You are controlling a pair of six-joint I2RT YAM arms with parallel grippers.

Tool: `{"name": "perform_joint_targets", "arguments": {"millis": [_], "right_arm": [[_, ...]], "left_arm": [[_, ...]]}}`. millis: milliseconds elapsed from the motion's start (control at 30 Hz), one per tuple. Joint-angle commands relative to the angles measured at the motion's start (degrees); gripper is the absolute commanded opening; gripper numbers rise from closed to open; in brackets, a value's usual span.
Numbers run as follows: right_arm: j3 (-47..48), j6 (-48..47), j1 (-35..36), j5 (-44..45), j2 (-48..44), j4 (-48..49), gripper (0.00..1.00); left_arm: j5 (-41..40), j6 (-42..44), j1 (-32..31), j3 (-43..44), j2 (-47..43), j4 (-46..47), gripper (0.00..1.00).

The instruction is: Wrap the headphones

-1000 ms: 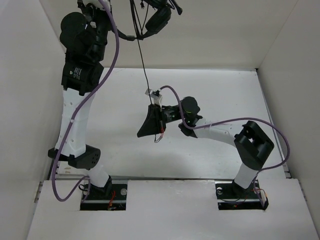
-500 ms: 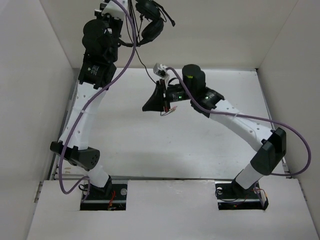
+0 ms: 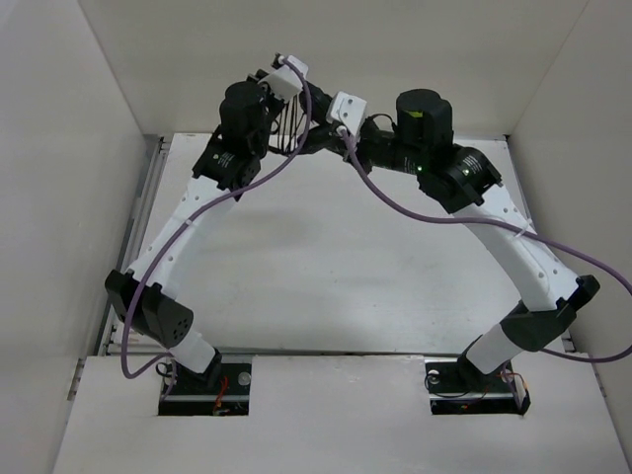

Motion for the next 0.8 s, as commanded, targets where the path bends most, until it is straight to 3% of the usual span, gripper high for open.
{"name": "perform_joint_targets", "arguments": {"millis": [0,233,467,767], "right_arm": [[2.94,-12.41,-0.17,13.60,-1.67,-2.33,0.00],[-4.43,-27.10,-4.90,28.74,-2.45,12.85,0.00],[-5.33,-25.18,-12.29,27.08,-1.76,21.31,0.00],[-3.83,-19.65,-16.51,22.42,2.55,21.67,0.00]], "left_arm": [[-0.11,-0.34,-1.75,-2.49,-6.31,3.27,0.00],[3.50,-6.40,-6.50,-8.65,-9.66,-2.70,0.00],[12.37,-10.62,-12.12,-10.77,-12.73,-11.84,0.00],[20.90,-14.84,-16.34,-2.60,-11.25,-20.54,0.00]]}}
